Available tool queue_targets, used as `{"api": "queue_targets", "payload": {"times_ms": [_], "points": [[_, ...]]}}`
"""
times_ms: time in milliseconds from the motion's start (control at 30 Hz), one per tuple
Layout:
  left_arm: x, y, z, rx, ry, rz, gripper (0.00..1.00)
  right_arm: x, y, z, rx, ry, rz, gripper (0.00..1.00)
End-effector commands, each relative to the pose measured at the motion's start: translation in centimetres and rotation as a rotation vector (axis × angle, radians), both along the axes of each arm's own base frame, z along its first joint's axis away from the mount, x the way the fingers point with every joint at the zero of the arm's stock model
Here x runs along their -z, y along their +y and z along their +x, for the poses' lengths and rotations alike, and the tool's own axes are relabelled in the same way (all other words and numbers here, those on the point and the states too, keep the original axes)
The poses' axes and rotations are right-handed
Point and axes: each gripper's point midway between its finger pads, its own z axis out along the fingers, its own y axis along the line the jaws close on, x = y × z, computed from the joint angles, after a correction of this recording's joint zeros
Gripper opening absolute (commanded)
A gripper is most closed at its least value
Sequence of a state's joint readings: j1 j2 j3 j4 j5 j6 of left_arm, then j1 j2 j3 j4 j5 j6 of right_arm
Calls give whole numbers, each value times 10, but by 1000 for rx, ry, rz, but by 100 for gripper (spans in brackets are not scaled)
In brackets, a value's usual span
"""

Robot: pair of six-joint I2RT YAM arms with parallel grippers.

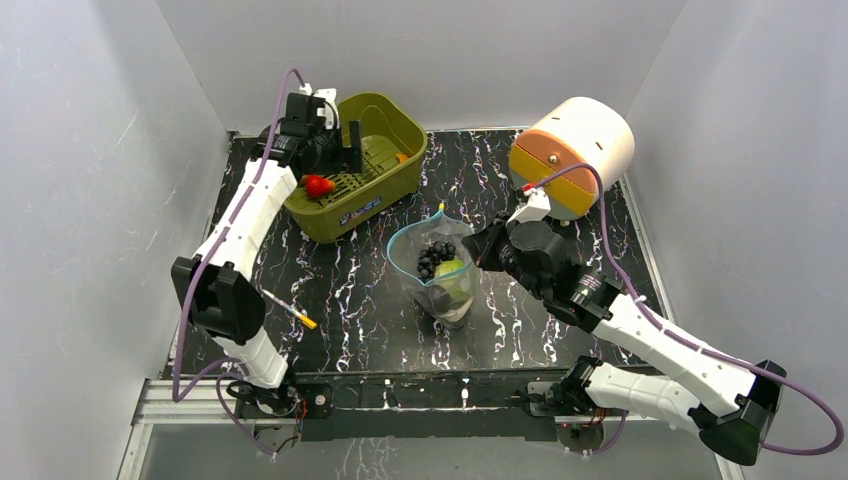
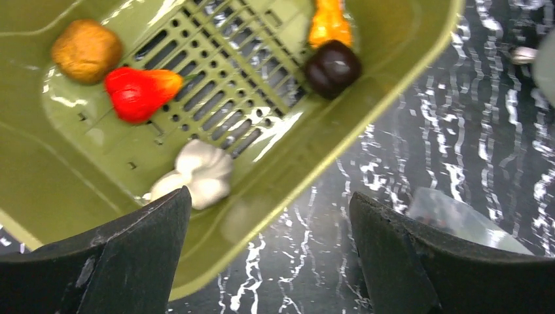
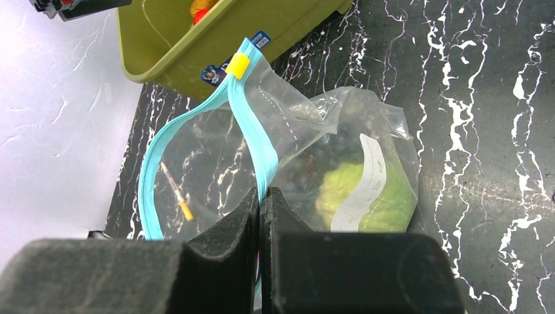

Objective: Place the food in the zip-top bag and seal the zipper
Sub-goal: Pick up the fake fruit from the bin.

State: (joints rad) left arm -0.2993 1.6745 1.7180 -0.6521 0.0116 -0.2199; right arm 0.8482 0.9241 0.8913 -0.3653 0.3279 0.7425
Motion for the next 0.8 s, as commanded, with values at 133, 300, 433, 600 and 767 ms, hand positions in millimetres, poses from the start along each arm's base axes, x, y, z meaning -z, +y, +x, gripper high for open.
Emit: {"api": "queue_targets", "payload": {"times_ms": [133, 300, 433, 600, 767], "points": [[9, 48, 20, -76, 17, 124, 90, -28, -3, 2, 25, -52, 71, 0], [19, 72, 34, -138, 38, 169, 88, -30, -2, 5, 18, -72, 46, 0], [23, 93, 42, -195, 40, 190, 85, -32, 3, 6, -3, -84, 50, 0], [33, 124, 57, -286, 40, 237, 82, -26, 12, 4, -55, -94, 43, 0], [38, 133, 76, -290, 36, 269, 78, -21, 16, 1, -96, -90, 17, 0]]}}
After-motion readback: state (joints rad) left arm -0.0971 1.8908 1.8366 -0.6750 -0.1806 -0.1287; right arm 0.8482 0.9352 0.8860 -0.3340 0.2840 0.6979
